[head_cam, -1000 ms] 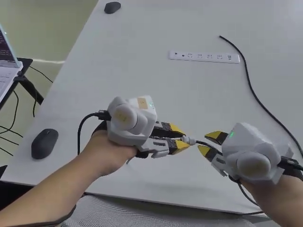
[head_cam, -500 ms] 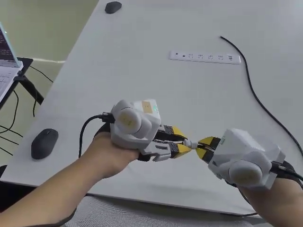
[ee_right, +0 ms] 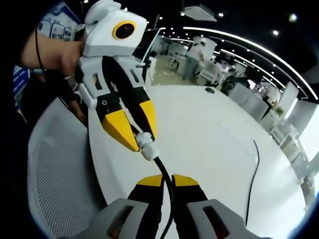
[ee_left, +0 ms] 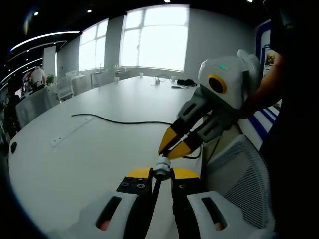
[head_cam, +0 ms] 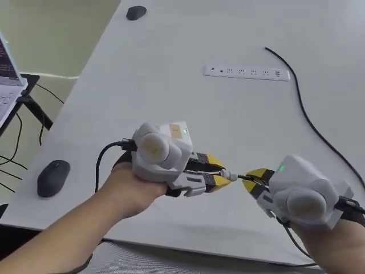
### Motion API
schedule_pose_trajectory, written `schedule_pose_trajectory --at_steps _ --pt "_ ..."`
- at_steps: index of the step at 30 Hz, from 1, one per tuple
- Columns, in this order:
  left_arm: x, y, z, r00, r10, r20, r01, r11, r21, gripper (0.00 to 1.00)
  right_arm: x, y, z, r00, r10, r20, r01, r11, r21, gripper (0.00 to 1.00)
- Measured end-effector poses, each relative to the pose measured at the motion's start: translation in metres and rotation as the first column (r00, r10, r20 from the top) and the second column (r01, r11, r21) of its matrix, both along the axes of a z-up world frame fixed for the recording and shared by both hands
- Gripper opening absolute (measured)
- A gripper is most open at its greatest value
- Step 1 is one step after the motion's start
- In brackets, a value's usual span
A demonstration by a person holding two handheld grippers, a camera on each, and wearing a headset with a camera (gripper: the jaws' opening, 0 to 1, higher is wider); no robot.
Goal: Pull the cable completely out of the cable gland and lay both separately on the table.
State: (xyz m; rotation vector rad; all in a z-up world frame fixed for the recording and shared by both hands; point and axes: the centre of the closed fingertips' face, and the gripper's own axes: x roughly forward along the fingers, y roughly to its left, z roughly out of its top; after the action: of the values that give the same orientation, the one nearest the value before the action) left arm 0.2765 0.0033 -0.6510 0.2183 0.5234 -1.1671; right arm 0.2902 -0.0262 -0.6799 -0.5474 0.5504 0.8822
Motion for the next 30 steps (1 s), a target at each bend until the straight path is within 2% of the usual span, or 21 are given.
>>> schedule_pose_trajectory --at_steps 4,11,13,16,21,25,26,29,30 --pt "0.001 0.001 0.001 1.0 0.004 0.002 -0.004 1.0 -0.002 0.15 0.004 -0.005 -0.005 0.998 -0.047 -0.033 0.049 0.998 0.032 0.01" --pt "0.004 0.002 0.0 1.0 0.01 0.001 -0.01 1.0 -0.006 0.15 0.012 -0.015 -0.014 0.993 -0.107 -0.059 0.109 0.993 0.041 0.0" --pt "0.006 0.002 0.0 1.0 0.013 0.001 -0.013 1.0 -0.009 0.15 0.014 -0.019 -0.017 0.989 -0.13 -0.073 0.134 0.99 0.048 0.0" --pt "0.007 0.002 0.001 1.0 0.015 0.003 -0.015 1.0 -0.012 0.15 0.018 -0.025 -0.021 0.976 -0.183 -0.119 0.193 0.978 0.078 0.0" --pt "0.01 0.004 0.002 1.0 0.02 0.003 -0.02 1.0 -0.017 0.15 0.021 -0.037 -0.031 0.942 -0.268 -0.203 0.294 0.949 0.112 0.0" --pt "0.01 0.005 0.002 1.0 0.021 0.004 -0.021 1.0 -0.016 0.15 0.02 -0.043 -0.037 0.92 -0.304 -0.249 0.342 0.931 0.126 0.0" --pt "0.009 0.006 0.002 1.0 0.021 0.004 -0.021 1.0 -0.016 0.15 0.02 -0.045 -0.039 0.911 -0.315 -0.265 0.357 0.925 0.129 0.0" --pt "0.009 0.006 0.001 1.0 0.021 0.005 -0.021 1.0 -0.016 0.15 0.018 -0.051 -0.046 0.874 -0.359 -0.327 0.421 0.896 0.143 0.0" --pt "0.009 0.007 0.001 1.0 0.021 0.004 -0.021 1.0 -0.017 0.15 0.019 -0.053 -0.048 0.867 -0.367 -0.337 0.433 0.889 0.146 0.0"
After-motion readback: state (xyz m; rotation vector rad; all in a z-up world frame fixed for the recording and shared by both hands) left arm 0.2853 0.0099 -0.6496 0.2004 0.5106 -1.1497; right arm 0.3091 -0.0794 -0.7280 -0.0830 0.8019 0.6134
